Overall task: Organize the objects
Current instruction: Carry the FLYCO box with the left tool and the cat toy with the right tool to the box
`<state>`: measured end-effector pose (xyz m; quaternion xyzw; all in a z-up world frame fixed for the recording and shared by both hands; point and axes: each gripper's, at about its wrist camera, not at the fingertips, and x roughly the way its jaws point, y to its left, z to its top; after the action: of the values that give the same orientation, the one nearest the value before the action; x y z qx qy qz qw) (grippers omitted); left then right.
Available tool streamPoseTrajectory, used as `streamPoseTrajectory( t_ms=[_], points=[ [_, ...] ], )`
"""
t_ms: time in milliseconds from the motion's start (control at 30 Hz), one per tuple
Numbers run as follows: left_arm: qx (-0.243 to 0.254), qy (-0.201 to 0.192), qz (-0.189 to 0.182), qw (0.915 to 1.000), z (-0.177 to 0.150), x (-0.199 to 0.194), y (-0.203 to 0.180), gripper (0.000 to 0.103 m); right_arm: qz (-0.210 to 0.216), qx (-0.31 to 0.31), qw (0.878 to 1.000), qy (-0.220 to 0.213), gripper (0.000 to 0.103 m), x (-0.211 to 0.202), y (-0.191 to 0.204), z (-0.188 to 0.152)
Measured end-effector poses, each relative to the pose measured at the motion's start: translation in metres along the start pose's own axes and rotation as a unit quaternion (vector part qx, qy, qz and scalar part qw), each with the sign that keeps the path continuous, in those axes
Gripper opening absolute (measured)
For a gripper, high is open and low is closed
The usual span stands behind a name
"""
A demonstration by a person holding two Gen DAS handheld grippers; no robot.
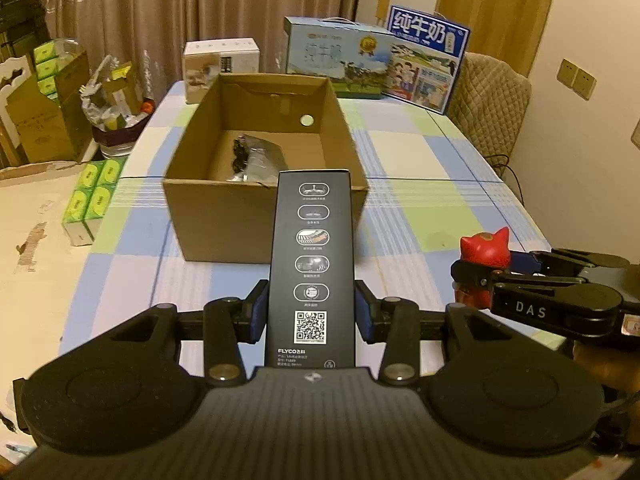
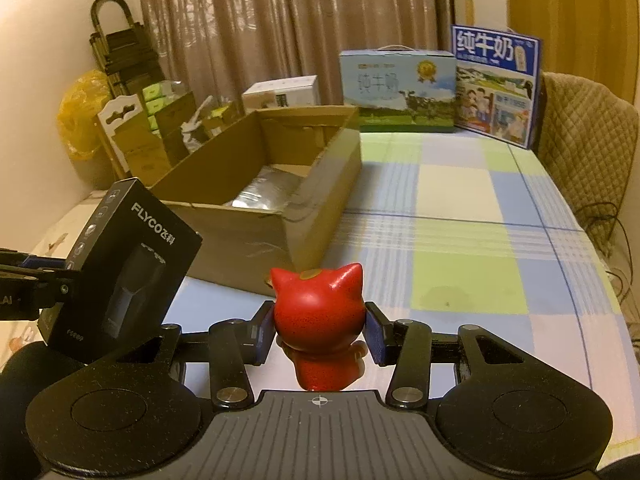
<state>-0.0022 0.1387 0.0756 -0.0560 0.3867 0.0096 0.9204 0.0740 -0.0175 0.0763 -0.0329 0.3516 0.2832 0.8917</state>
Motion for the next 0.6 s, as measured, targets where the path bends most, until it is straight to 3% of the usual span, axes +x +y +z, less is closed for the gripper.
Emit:
streamPoseTrajectory(
  t_ms=[600],
  points=[
    [-0.011, -0.017, 0.022, 0.9996, 0.004, -0.015, 0.026, 0.038, 0.026, -0.028, 0.999, -0.007, 0.043, 0.012, 0.035, 0.016]
  ],
)
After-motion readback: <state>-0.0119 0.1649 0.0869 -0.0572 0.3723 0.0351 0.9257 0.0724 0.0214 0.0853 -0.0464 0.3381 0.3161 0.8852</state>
